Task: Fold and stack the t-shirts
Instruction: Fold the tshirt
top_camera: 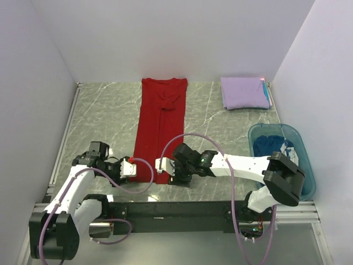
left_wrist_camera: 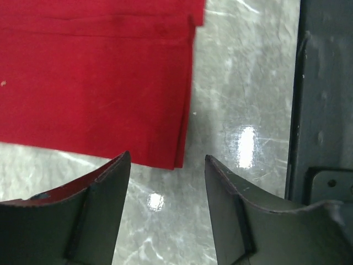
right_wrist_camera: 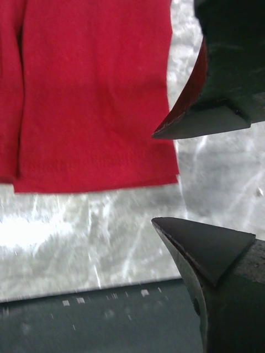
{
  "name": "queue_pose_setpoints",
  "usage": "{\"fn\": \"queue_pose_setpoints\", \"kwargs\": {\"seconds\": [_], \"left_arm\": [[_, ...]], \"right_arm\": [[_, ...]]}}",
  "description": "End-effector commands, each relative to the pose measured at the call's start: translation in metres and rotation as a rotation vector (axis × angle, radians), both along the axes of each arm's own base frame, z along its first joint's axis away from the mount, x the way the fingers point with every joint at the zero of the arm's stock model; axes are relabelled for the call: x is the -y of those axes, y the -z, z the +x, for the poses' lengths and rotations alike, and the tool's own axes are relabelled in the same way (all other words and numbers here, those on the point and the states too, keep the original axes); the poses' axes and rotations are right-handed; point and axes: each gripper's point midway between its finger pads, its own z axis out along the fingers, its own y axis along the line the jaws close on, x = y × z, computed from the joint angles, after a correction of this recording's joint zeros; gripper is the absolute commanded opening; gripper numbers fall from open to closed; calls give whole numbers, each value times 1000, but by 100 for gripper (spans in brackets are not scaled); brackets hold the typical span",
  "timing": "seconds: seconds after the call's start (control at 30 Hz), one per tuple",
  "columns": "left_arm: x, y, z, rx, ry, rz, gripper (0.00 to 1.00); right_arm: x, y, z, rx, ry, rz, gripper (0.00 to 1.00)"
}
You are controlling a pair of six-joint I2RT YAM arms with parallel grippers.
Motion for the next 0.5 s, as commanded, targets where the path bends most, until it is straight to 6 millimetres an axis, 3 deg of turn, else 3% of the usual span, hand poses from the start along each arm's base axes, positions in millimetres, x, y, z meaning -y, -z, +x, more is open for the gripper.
{"fn": "queue_pose_setpoints", "kwargs": {"seconds": [0.0, 0.23, 0.47], "left_arm": [[10, -2, 12, 131, 128, -20, 61], [12, 9, 9, 79, 220, 40, 58], [9, 23, 7, 81, 264, 126, 55]], "right_arm": [[-21, -17, 18, 125, -14, 122, 64], [-17, -1, 18, 142, -54, 71, 59], [-9, 11, 6, 143, -123, 25, 55]]}}
